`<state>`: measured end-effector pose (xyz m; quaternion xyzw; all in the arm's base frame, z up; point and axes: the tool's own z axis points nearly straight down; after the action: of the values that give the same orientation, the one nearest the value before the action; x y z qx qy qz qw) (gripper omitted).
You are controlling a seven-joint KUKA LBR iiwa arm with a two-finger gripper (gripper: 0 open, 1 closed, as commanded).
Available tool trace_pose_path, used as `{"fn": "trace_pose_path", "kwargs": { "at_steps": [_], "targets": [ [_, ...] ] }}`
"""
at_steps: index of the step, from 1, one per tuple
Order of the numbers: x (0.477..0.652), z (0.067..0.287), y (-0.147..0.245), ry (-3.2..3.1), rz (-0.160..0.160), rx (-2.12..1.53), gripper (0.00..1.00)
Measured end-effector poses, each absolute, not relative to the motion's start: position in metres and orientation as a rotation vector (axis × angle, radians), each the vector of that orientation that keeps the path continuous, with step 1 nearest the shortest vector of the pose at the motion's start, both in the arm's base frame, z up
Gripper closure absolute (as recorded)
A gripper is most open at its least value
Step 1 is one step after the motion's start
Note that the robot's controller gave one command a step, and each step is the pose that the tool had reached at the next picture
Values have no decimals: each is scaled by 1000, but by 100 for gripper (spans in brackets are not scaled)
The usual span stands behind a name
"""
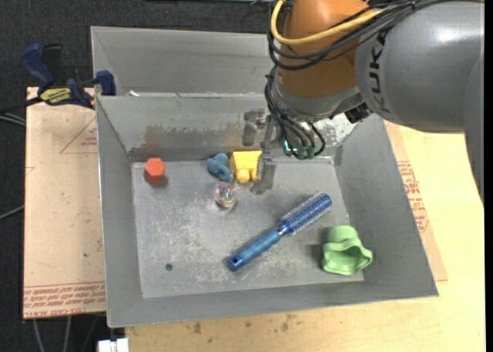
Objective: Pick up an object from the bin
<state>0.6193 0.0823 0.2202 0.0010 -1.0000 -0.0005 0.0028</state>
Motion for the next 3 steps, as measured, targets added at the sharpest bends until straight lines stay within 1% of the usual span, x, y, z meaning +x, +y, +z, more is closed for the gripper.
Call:
{"fn": "trace_pose_path", "kwargs": {
  "at_steps": [1,2,3],
  "targets": [
    [655,149,73,-3136,0,105,0],
    [649,78,71,-3139,-5,-234,0],
    [651,75,89,-3069,-7,-723,0]
  ]
}}
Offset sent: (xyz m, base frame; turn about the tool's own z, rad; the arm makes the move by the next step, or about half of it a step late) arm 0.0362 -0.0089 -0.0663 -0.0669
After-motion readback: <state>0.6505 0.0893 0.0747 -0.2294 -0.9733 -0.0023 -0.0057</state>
